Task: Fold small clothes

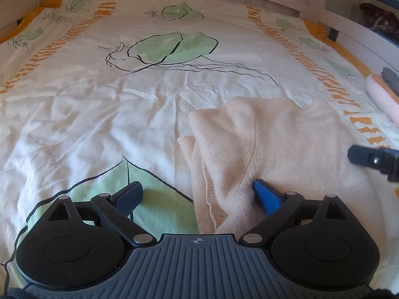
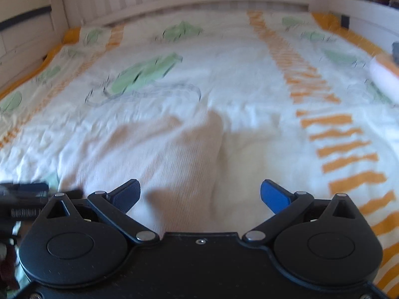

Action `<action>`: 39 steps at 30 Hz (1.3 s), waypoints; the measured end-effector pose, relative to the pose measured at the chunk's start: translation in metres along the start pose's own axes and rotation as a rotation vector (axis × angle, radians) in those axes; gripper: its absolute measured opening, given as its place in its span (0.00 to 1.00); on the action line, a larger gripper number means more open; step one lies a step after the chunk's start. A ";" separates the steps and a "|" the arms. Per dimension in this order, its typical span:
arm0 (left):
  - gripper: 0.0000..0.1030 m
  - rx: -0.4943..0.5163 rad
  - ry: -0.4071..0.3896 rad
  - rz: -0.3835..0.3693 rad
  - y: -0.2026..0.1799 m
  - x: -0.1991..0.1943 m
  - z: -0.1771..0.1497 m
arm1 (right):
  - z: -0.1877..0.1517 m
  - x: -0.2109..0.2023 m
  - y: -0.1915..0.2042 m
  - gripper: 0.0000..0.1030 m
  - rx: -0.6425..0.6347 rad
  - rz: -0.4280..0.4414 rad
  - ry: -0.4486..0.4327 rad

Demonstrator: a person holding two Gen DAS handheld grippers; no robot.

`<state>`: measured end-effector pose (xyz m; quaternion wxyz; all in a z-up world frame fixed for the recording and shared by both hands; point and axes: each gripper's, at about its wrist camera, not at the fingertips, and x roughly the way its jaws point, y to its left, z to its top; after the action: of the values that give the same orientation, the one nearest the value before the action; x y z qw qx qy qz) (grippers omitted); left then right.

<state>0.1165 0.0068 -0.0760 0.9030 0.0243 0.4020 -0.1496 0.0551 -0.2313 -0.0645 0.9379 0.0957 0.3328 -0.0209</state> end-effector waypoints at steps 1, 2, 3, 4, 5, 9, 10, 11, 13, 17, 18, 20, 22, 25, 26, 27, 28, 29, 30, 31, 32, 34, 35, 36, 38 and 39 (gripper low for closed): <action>0.95 -0.005 0.000 -0.004 0.001 0.000 0.000 | 0.006 0.005 -0.001 0.99 -0.002 -0.009 0.006; 0.95 -0.008 0.001 -0.007 0.002 0.001 -0.001 | 0.009 0.013 -0.002 0.99 -0.006 -0.022 0.013; 0.95 -0.012 0.000 -0.010 0.002 0.001 -0.001 | 0.011 0.021 -0.003 0.99 -0.014 -0.041 0.022; 0.95 -0.016 0.001 -0.012 0.003 0.001 -0.001 | 0.012 0.033 -0.005 0.99 -0.028 -0.063 0.047; 0.95 -0.020 0.002 -0.014 0.003 0.002 -0.001 | 0.010 0.044 -0.006 0.99 -0.040 -0.074 0.078; 0.96 -0.024 0.004 -0.012 0.003 0.002 -0.001 | 0.002 0.056 -0.011 0.99 -0.006 -0.058 0.099; 0.96 -0.025 0.004 -0.012 0.003 0.002 -0.001 | 0.003 0.053 -0.010 0.99 -0.010 -0.060 0.095; 0.96 -0.027 0.003 -0.012 0.003 0.003 -0.001 | 0.003 0.051 -0.010 0.99 -0.011 -0.059 0.092; 0.96 -0.031 0.003 -0.014 0.004 0.003 -0.001 | 0.006 0.043 -0.012 0.99 0.017 -0.041 0.090; 0.96 -0.031 -0.003 -0.008 0.003 0.003 -0.002 | 0.023 0.023 -0.008 0.99 0.027 -0.018 0.005; 0.96 -0.032 -0.003 -0.006 0.002 0.003 -0.002 | 0.027 0.027 -0.007 0.99 0.016 -0.023 0.009; 0.96 -0.030 -0.002 -0.004 0.002 0.003 -0.002 | 0.029 0.045 -0.005 0.99 -0.002 -0.046 0.048; 0.96 -0.032 -0.002 0.000 0.001 0.003 -0.003 | 0.023 0.068 -0.003 0.99 -0.031 -0.068 0.122; 0.96 -0.036 -0.002 0.006 0.000 0.003 -0.002 | 0.017 0.071 -0.009 0.99 0.002 -0.048 0.118; 0.96 -0.038 -0.002 0.008 0.000 0.003 -0.002 | 0.018 0.067 -0.010 0.99 0.003 -0.044 0.106; 0.96 -0.037 -0.004 0.008 0.000 0.003 -0.002 | 0.020 0.059 -0.009 0.99 -0.006 -0.039 0.081; 0.96 -0.035 -0.009 0.007 0.000 0.002 -0.002 | 0.022 0.049 -0.008 0.99 -0.022 -0.036 0.050; 0.96 -0.029 -0.021 0.006 -0.001 -0.001 -0.001 | 0.024 0.035 -0.006 0.99 -0.041 -0.031 0.009; 0.95 -0.021 -0.034 0.008 -0.002 -0.004 0.000 | 0.024 0.023 -0.005 0.99 -0.056 -0.022 -0.025; 0.93 -0.013 -0.053 0.011 -0.004 -0.010 0.000 | 0.025 0.009 -0.003 0.99 -0.074 -0.011 -0.065; 0.90 -0.005 -0.070 0.017 -0.007 -0.016 0.000 | 0.025 -0.005 -0.002 0.99 -0.090 -0.006 -0.098; 0.88 0.010 -0.105 0.021 -0.013 -0.031 -0.001 | 0.025 -0.031 0.002 0.99 -0.113 0.017 -0.141; 0.88 0.017 -0.122 0.017 -0.017 -0.039 -0.001 | 0.024 -0.042 0.003 0.99 -0.115 0.031 -0.153; 0.88 0.021 -0.140 0.010 -0.020 -0.048 -0.002 | 0.022 -0.052 0.004 0.99 -0.113 0.043 -0.162; 0.88 0.025 -0.176 -0.007 -0.025 -0.067 -0.004 | 0.019 -0.070 0.006 0.99 -0.103 0.065 -0.179; 0.89 0.025 -0.192 -0.009 -0.028 -0.075 -0.005 | 0.016 -0.077 0.006 0.99 -0.094 0.072 -0.184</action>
<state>0.0575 -0.0007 -0.0221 0.9362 0.0193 0.3119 -0.1605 0.0056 -0.2300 -0.0025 0.9681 0.0610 0.2420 0.0200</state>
